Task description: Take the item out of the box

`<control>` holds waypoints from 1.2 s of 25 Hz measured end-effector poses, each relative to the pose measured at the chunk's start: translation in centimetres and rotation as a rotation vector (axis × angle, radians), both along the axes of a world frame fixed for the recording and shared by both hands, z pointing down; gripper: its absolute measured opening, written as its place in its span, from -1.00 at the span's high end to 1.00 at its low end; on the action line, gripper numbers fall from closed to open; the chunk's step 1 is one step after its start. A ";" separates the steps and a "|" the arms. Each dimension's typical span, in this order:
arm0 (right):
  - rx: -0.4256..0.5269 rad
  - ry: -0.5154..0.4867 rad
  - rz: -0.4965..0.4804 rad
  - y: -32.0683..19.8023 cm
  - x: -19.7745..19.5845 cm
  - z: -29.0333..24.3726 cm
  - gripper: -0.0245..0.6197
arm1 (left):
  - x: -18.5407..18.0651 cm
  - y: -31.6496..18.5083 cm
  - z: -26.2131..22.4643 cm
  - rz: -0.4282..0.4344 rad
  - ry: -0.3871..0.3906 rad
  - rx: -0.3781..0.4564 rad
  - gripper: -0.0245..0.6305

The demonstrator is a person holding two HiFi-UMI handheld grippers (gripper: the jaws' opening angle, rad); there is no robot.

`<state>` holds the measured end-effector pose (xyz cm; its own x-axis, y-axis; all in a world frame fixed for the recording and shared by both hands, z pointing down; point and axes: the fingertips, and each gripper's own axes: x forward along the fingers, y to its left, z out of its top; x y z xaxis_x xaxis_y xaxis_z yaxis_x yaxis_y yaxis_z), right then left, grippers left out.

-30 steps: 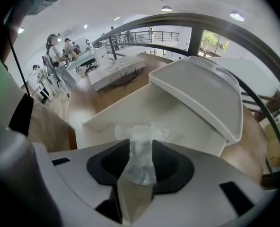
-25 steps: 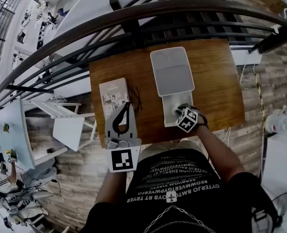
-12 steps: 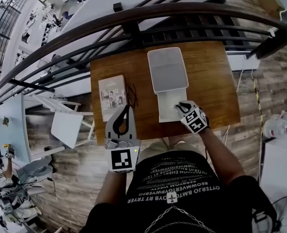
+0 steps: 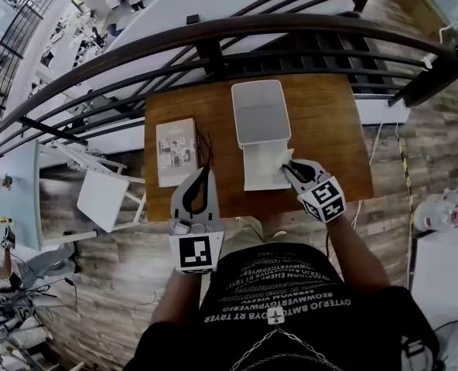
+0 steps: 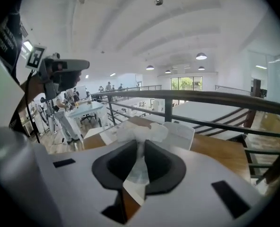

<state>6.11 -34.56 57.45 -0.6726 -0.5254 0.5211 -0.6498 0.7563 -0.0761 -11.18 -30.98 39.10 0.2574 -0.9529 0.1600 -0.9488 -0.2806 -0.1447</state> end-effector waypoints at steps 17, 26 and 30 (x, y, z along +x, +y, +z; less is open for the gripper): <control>0.272 -0.153 -0.007 5.8 2.8 -14.9 0.78 | 3.6 6.0 -3.1 0.012 0.019 0.068 0.91; 0.376 -0.189 -0.014 9.0 4.4 -20.1 0.79 | 5.5 8.2 -4.2 0.036 0.006 0.080 0.91; 0.404 -0.202 -0.018 10.1 5.0 -21.7 0.79 | 6.1 9.1 -4.8 0.037 0.012 0.083 0.91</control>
